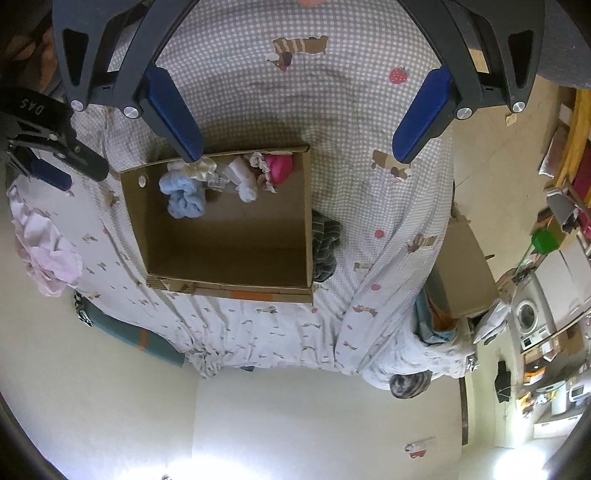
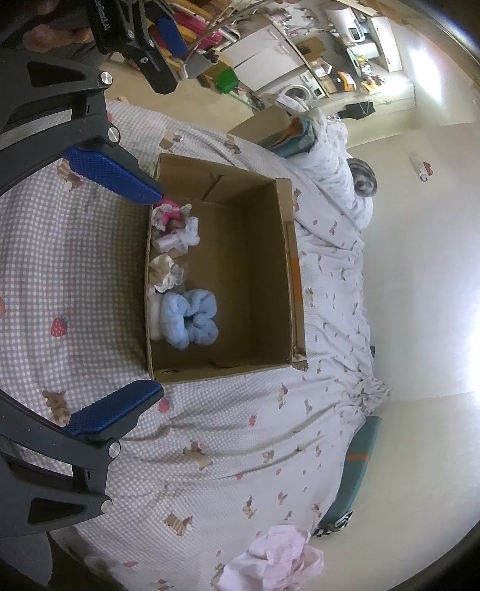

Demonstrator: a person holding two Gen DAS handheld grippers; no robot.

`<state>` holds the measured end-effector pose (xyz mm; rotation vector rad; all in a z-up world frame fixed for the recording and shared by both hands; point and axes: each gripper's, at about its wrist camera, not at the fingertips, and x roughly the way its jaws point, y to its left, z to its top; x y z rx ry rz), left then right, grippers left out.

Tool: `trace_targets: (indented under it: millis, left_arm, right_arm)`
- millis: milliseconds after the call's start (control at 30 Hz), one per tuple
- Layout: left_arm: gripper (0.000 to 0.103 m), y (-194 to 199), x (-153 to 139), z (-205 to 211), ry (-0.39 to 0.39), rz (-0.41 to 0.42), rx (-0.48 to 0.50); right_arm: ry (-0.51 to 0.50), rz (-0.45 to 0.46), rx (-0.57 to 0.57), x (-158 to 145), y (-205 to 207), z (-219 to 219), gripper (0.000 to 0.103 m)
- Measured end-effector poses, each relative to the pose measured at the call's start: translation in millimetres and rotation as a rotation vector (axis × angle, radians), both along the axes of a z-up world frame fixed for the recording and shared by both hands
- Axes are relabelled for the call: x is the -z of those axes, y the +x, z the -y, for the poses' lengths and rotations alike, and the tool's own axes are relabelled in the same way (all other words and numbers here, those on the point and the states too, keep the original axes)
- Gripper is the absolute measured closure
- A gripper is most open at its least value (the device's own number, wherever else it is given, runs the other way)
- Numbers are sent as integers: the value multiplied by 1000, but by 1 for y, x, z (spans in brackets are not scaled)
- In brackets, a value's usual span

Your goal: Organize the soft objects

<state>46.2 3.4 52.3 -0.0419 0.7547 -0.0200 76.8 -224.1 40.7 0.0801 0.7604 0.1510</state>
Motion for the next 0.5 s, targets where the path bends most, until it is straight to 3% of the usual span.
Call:
trace_targets:
  millis: [500]
  left_arm:
    - [1, 0, 2, 1, -13, -6, 15]
  right_arm:
    - [9, -16, -14, 4, 1, -4, 0]
